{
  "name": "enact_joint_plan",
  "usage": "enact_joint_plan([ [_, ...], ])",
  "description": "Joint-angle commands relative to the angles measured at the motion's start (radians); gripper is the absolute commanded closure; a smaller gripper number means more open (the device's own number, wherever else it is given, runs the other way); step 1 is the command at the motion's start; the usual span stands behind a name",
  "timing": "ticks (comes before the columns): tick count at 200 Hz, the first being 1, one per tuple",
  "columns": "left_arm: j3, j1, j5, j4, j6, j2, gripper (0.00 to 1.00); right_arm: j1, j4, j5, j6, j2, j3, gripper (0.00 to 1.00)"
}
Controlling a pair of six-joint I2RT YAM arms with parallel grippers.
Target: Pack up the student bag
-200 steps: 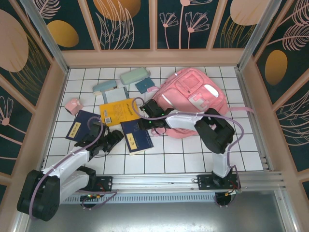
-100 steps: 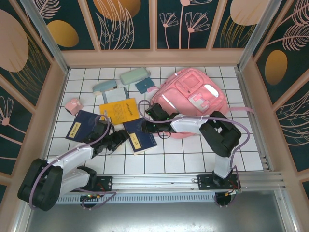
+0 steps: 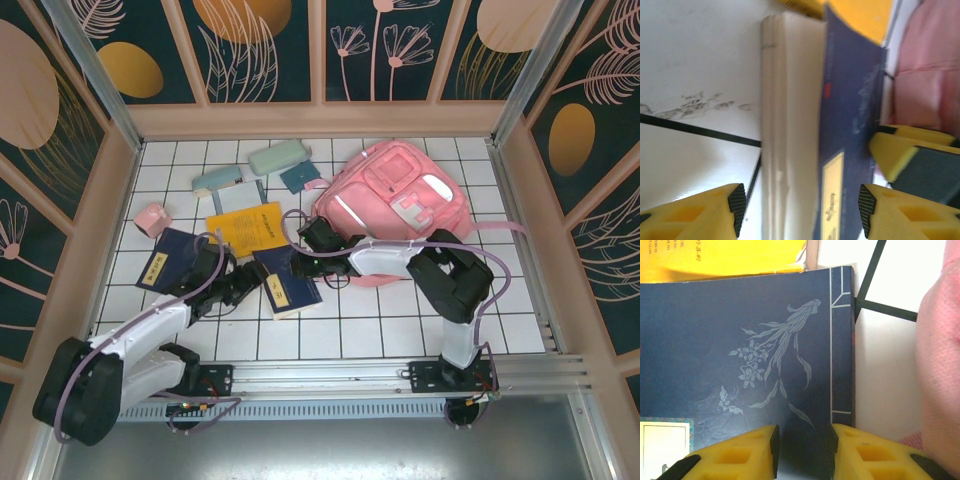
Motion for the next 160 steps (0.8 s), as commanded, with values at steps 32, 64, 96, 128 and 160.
enact_joint_plan([
  [32,0.019,-0.020,-0.058,-0.073,0.043,0.156,0.51,0.011,-0.068,0.032,0.019,0.019,0.000,0.65],
  [64,-0.005,-0.020,-0.076,-0.062,0.043,0.186,0.69,-0.024,-0.069,0.008,0.029,-0.012,-0.020,0.61],
  [96,-0.012,-0.020,-0.076,-0.048,0.043,0.198,0.74,-0.042,-0.077,0.011,0.047,0.000,-0.038,0.60],
  [128,-0.015,-0.021,-0.075,-0.045,0.044,0.209,0.75,-0.040,-0.088,0.043,0.049,-0.040,-0.043,0.59],
  [160,0.023,-0.021,-0.109,-0.095,0.049,0.148,0.70,-0.041,-0.098,0.030,0.016,-0.086,-0.013,0.59],
])
